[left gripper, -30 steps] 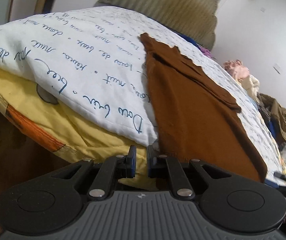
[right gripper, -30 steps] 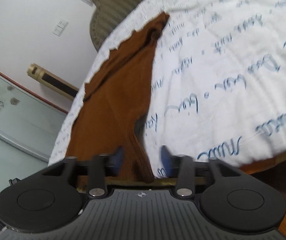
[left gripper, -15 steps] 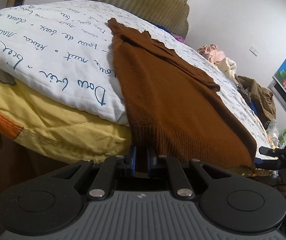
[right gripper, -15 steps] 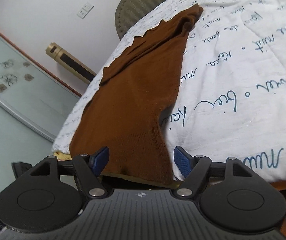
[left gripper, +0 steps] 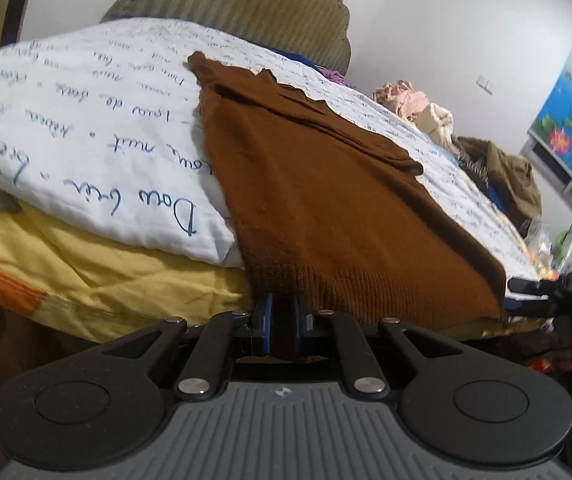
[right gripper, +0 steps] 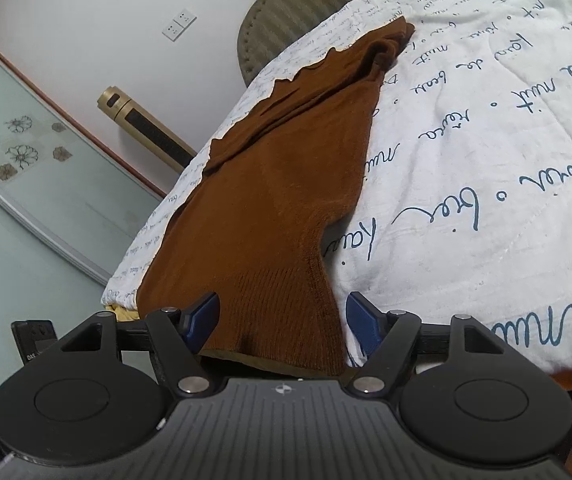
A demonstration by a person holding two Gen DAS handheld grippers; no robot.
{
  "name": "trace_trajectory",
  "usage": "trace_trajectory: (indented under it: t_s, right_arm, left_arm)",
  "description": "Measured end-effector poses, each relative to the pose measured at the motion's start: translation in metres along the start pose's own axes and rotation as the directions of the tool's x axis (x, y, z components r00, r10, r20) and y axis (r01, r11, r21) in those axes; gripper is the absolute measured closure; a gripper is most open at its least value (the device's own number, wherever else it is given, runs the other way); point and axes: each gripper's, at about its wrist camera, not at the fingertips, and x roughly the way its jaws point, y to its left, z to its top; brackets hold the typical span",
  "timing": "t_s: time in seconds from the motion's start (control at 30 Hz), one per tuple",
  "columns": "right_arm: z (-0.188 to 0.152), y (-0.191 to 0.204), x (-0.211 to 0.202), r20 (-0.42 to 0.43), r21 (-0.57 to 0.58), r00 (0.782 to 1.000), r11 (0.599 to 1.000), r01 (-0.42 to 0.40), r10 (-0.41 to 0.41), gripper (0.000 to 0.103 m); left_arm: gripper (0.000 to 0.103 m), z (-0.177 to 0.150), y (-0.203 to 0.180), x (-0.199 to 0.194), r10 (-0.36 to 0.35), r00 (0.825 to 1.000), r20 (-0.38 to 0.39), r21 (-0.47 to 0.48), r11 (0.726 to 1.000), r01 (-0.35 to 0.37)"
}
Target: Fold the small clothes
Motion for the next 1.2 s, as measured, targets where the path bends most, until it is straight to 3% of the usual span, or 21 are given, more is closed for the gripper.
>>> trace_trajectory:
  t_s: [0.1, 0.17, 0.23, 0.3, 0.6, 0.7, 0.8, 0.83, 0.93, 1.0, 1.2]
  right_arm:
    - [-0.001, -0.002, 0.0, 0.003, 0.005, 1.0, 1.0, -0.001, 0.001, 0.033]
    - [-0.001, -0.003, 0.0, 0.007, 0.014, 1.0, 1.0, -0.004, 0.004, 0.034]
    - [0.0, -0.004, 0.0, 0.009, 0.022, 1.0, 1.0, -0.008, 0.008, 0.034]
    - [0.0, -0.005, 0.0, 0.012, 0.03, 1.0, 1.0, -0.01, 0.01, 0.034]
    - [0.0, -0.008, 0.001, 0.024, 0.055, 1.0, 0.998, -0.015, 0.014, 0.034]
    - [0.0, -0.01, 0.001, 0.03, 0.076, 0.999, 0.997, -0.025, 0.023, 0.034]
    - [0.0, -0.014, 0.001, 0.033, 0.094, 0.999, 0.995, -0.04, 0.037, 0.034]
    - [0.0, -0.015, 0.0, 0.032, 0.1, 0.999, 0.994, -0.047, 0.044, 0.034]
    - [0.0, -0.016, 0.0, 0.029, 0.101, 0.998, 0.993, -0.06, 0.057, 0.034]
    - [0.0, -0.017, 0.0, 0.032, 0.105, 0.997, 0.992, -0.067, 0.064, 0.033]
    - [-0.004, -0.015, 0.005, 0.035, 0.081, 0.995, 0.992, -0.099, 0.097, 0.033]
  left_arm:
    - [0.084, 0.0, 0.006, 0.0, -0.006, 1.0, -0.016, -0.043, 0.999, 0.005]
    - [0.066, 0.0, 0.007, -0.004, 0.011, 1.0, -0.007, -0.039, 0.999, -0.011]
    - [0.036, -0.002, 0.005, -0.009, 0.024, 0.999, 0.032, -0.025, 0.999, -0.024]
    - [0.032, -0.002, 0.003, -0.014, 0.02, 0.998, 0.065, -0.017, 1.0, -0.018]
    - [0.034, 0.006, 0.004, 0.004, -0.026, 0.999, 0.025, -0.046, 0.999, 0.027]
    - [0.036, 0.006, -0.002, 0.008, -0.002, 1.0, 0.016, -0.022, 1.0, 0.003]
    - [0.076, 0.008, -0.004, 0.008, -0.025, 1.0, 0.007, -0.03, 0.999, 0.025]
    - [0.076, 0.01, -0.004, 0.008, -0.052, 0.999, 0.002, -0.041, 0.998, 0.052]
    - [0.076, 0.012, -0.006, 0.015, -0.012, 1.0, -0.023, -0.026, 1.0, 0.012]
    - [0.076, 0.012, -0.003, 0.016, -0.035, 0.999, -0.02, -0.051, 0.998, 0.034]
    - [0.092, 0.01, 0.004, 0.018, -0.073, 0.997, -0.01, -0.101, 0.992, 0.072]
